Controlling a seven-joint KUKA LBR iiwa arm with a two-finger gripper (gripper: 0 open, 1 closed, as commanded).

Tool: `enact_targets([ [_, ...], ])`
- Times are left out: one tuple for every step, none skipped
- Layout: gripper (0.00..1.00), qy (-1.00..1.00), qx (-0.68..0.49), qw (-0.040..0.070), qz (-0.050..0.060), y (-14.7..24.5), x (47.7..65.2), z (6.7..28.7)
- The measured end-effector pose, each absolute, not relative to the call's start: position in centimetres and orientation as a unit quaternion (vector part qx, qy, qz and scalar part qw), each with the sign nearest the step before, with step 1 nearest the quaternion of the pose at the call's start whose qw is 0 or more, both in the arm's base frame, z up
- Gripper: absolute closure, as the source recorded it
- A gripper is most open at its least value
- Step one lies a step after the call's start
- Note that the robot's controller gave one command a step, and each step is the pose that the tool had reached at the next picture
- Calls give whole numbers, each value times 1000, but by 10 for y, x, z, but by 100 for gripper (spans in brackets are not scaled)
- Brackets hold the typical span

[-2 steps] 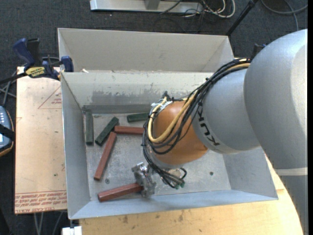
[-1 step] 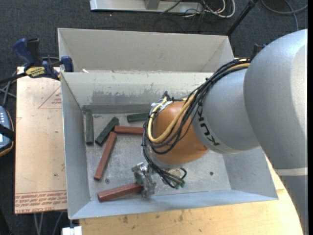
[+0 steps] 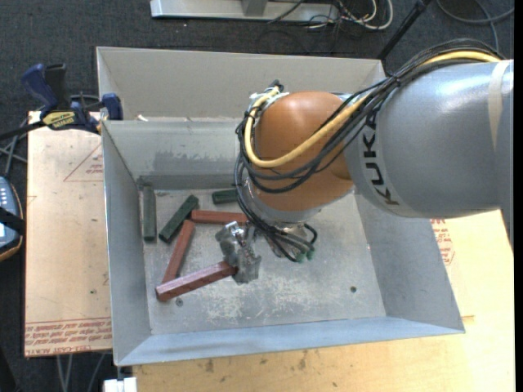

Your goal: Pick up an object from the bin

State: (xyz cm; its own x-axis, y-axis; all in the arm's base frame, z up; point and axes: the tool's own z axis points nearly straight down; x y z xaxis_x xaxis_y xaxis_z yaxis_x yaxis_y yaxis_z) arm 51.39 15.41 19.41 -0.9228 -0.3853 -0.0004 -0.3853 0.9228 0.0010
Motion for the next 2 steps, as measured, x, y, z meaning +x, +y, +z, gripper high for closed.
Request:
enact_targets([
  [100, 981, -196, 0, 1, 154, 514, 194],
  [100, 980, -199, -1, 1, 147, 511, 235],
])
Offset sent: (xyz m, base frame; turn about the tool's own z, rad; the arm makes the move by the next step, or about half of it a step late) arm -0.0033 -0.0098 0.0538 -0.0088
